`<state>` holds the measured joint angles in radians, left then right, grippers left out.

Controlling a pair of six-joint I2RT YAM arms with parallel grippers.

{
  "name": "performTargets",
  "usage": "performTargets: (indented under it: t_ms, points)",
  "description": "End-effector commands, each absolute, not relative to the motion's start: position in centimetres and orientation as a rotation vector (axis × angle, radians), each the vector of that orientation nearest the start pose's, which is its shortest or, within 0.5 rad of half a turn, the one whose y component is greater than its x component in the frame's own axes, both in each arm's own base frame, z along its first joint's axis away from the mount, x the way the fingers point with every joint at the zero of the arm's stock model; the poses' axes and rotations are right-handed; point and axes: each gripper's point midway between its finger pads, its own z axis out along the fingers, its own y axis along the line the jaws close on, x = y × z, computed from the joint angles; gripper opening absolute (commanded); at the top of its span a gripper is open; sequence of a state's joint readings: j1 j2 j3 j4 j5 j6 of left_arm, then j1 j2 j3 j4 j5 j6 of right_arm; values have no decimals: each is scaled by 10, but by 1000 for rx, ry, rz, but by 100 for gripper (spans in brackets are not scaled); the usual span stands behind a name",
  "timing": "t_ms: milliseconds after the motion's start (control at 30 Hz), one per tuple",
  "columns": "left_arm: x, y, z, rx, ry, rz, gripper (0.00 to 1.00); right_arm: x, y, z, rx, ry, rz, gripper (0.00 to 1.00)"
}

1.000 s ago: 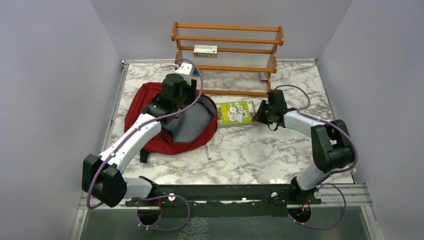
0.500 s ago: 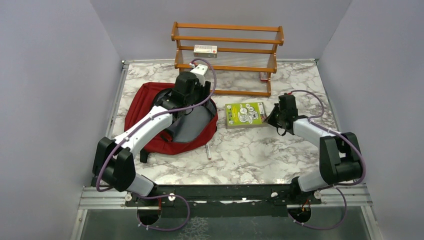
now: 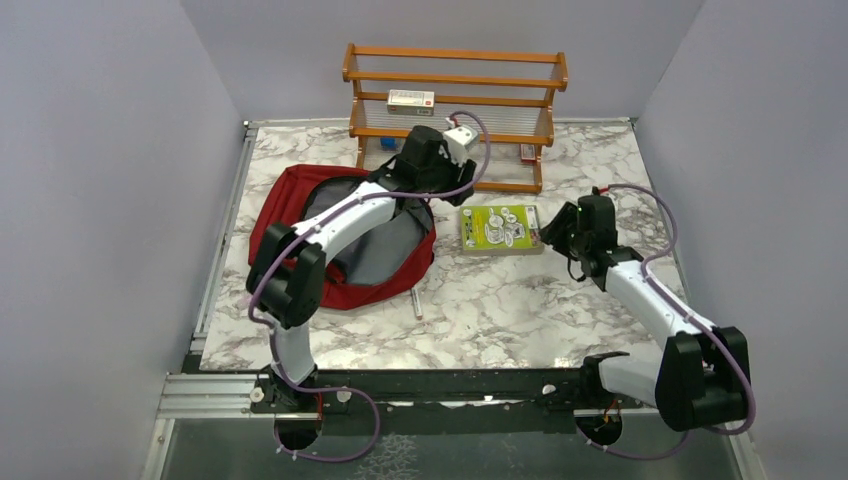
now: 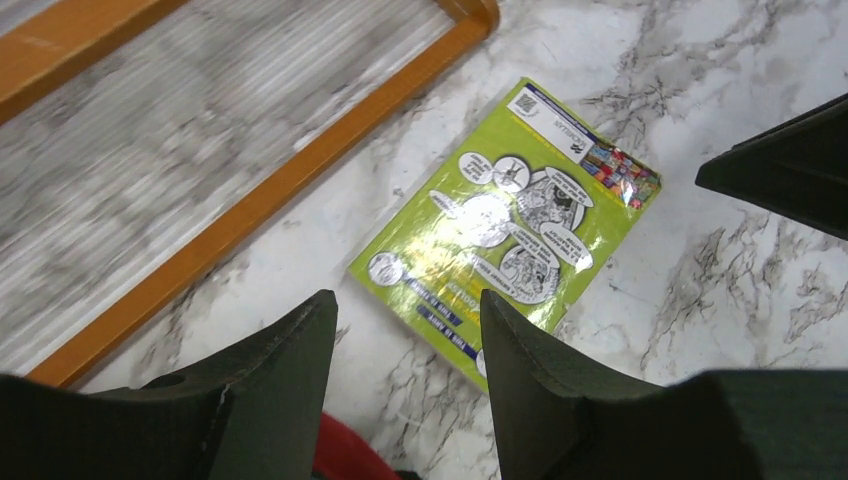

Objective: Pack the student bag
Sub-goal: Pick up the book from the center of the board.

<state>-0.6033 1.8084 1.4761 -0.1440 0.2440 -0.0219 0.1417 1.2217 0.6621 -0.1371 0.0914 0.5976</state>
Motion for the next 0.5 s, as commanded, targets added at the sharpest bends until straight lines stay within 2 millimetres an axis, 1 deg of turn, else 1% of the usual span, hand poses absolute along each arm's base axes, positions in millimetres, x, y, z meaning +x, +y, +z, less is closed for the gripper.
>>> performTargets:
  t_ms: [0, 33, 133, 200, 267, 367, 467]
  points:
    - [404, -384, 176, 957, 1895, -729, 56, 317, 67, 99, 616, 2196, 414, 53]
    - [404, -390, 169, 977, 1898, -738, 57, 315, 68, 99, 626, 2191, 431, 53]
    - [408, -402, 150, 1009, 1908, -746, 57, 307, 81, 99, 625, 2203, 530, 56]
    - [414, -407, 141, 1026, 1908, -739, 58, 302, 86, 94, 642, 2212, 571, 58]
    - [419, -411, 135, 1036, 1905, -730, 59, 298, 90, 90, 666, 2211, 607, 60]
    - [429, -417, 131, 1050, 1888, -715, 62, 292, 94, 84, 714, 2210, 654, 61]
    - [436, -420, 123, 1062, 1886, -695, 67, 287, 101, 78, 737, 2212, 714, 61]
